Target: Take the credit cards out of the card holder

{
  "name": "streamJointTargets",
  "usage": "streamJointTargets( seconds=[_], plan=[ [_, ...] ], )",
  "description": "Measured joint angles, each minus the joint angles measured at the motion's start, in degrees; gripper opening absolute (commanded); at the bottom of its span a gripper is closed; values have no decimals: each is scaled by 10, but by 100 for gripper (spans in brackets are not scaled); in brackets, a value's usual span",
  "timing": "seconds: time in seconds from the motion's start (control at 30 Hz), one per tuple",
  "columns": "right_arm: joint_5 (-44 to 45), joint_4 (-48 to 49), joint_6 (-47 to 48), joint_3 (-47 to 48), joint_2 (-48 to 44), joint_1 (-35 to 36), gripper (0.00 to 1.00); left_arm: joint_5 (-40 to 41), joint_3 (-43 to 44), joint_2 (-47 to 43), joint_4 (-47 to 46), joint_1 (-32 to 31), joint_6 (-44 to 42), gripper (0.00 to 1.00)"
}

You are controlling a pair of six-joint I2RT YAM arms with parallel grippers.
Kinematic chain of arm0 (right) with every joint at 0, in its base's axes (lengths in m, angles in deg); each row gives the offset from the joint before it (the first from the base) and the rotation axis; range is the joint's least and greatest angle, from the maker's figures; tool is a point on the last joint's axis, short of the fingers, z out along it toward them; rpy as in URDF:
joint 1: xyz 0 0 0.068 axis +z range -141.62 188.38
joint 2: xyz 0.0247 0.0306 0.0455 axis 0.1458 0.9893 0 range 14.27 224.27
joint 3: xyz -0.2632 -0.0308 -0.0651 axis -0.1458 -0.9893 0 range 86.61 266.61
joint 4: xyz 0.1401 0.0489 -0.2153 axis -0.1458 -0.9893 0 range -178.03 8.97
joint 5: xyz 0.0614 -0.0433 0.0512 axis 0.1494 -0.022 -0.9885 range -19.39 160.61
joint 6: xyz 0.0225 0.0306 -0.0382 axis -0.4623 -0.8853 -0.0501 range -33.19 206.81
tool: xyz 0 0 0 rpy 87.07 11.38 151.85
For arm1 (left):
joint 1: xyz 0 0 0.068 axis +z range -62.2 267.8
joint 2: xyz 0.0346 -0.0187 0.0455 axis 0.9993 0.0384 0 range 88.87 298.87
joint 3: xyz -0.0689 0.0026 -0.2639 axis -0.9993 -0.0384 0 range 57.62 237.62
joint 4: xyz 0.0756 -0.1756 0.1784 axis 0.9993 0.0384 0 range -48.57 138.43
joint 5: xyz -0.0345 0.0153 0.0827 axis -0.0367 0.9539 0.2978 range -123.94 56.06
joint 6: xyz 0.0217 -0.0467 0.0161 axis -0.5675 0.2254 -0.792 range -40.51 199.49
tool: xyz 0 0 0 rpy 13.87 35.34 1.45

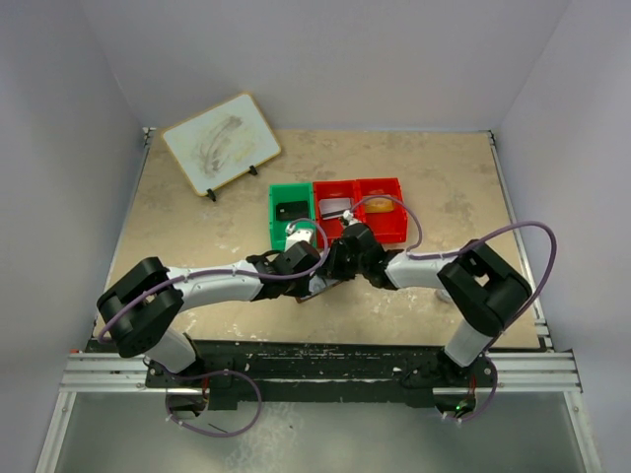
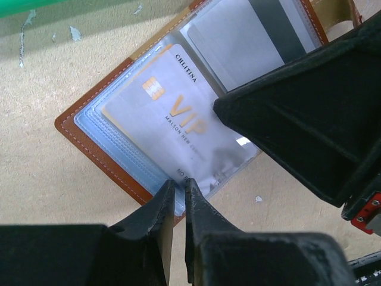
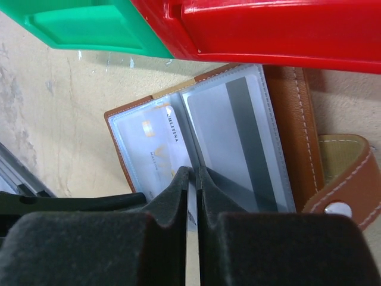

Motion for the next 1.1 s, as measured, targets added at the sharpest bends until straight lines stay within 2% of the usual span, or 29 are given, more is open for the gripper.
streamJointTargets(
  seconds=[0.17, 0.37, 0.57, 0.73, 0.87, 1.1],
  plan=[
    [10, 13, -4, -26, -23, 1, 0, 0, 0, 0, 1, 0, 0, 8],
    [2, 54, -47, -119, -89, 2, 0, -3, 0, 0, -3, -6, 0, 10],
    [-13, 98, -92, -169, -113, 7, 0, -3, 0, -1, -3, -7, 0, 19],
    [-24, 131, -135, -196, -117, 9, 13, -8, 0, -2, -3, -7, -2, 24],
    [-24, 138, -169, -210, -125, 10, 17, -12, 2, -2, -1, -7, -5, 26],
    [-21, 170, -217, -234, -129, 9, 22, -18, 27, -1, 7, -7, -26, 22]
  ],
)
